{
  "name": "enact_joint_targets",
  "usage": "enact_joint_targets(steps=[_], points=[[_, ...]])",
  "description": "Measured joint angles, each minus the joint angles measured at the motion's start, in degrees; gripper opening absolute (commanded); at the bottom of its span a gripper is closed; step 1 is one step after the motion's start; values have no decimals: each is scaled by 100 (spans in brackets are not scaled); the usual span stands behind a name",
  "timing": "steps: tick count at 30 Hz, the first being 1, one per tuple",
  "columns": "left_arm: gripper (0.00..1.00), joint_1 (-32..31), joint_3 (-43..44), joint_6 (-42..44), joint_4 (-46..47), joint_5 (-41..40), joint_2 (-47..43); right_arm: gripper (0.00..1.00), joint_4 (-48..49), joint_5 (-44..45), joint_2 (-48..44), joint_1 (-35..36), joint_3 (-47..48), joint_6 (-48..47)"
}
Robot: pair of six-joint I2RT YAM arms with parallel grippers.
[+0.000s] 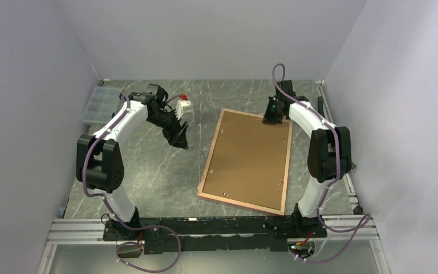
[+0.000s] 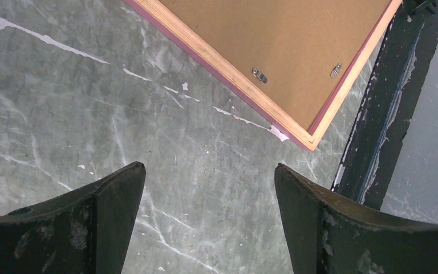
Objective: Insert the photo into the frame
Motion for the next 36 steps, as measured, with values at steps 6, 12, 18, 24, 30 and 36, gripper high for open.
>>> enact_joint_targets(steps=[6,12,18,24,30,36], points=[[88,-2,0,-17,11,-13,144,1,295,144,894,61,850,136],[88,-2,0,-22,50,-37,195,0,345,216,1473,289,796,247],[87,-2,0,-37,63,-37,201,0,323,437,1440,361,789,363],[87,-2,0,-37,63,-61,201,1,37,640,1438,682,1139,354],[87,-2,0,-37,63,-144,201,2,-4,564,1438,1513,1534,367],[89,-2,0,-44,66,-153,201,0,24,398,1484,1784,1143,507]])
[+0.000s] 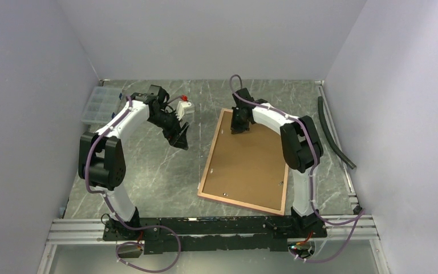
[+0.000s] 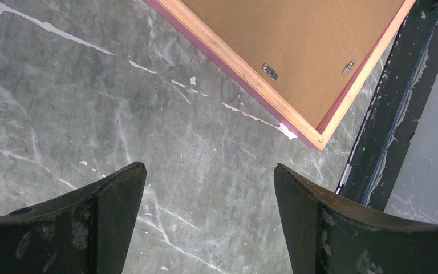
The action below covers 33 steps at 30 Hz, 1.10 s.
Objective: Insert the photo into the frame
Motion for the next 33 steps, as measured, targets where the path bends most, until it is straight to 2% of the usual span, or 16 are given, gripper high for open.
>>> enact_joint_targets(steps=[7,12,21,28,33], points=[[91,-4,4,-328,155,35,33,0,140,-291,153,-118,-142,212],[91,-59,162,-739,361,229,520,0,470,-380,11,-129,-422,339],[80,-328,186,-1296,713,509,1440,0,1493,-1128,-44,11,-922,861],[70,-474,404,-1709,1058,765,1917,0,1757,-1410,-44,74,-1088,1139],[63,-514,555,-2013,1399,870,2138,8,2009,-1740,-55,42,-1248,1244]])
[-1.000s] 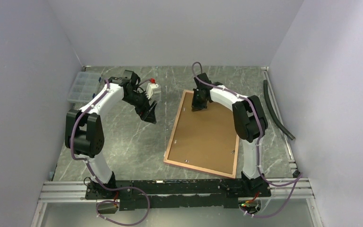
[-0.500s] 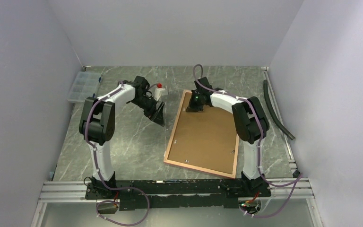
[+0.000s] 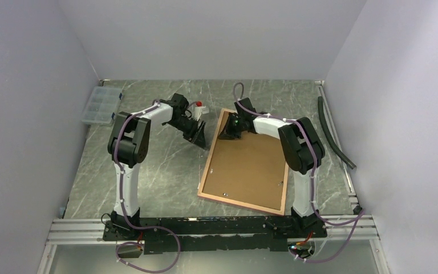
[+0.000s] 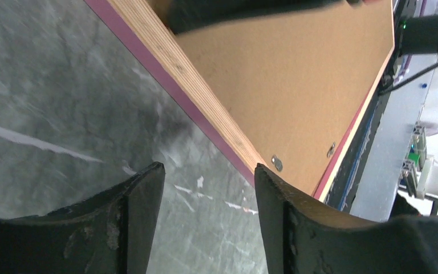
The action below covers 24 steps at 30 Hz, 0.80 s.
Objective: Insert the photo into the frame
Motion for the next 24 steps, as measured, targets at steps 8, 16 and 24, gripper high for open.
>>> enact_joint_targets(steps=[8,16,24], points=[[56,-15,166,-479,439,63,308,25,164,-658,-518,-433,-752,39],[44,-87,511,-772,680,256,656,26,173,-780,-551,-782,-767,44],[35,-133,568,-798,726,337,785,26,278,-846,-245,-573,-520,157]])
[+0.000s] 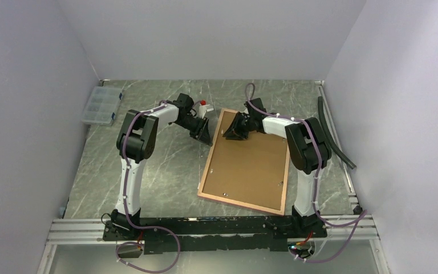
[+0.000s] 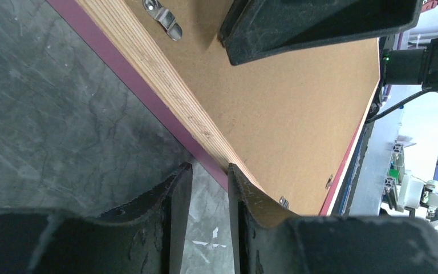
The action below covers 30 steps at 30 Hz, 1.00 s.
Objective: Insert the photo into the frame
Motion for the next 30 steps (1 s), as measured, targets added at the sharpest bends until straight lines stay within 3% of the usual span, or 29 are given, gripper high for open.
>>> enact_joint_targets(steps=[30], points=[[17,-11,22,9,-107,247,59,19,186,380,313,186,374,201]])
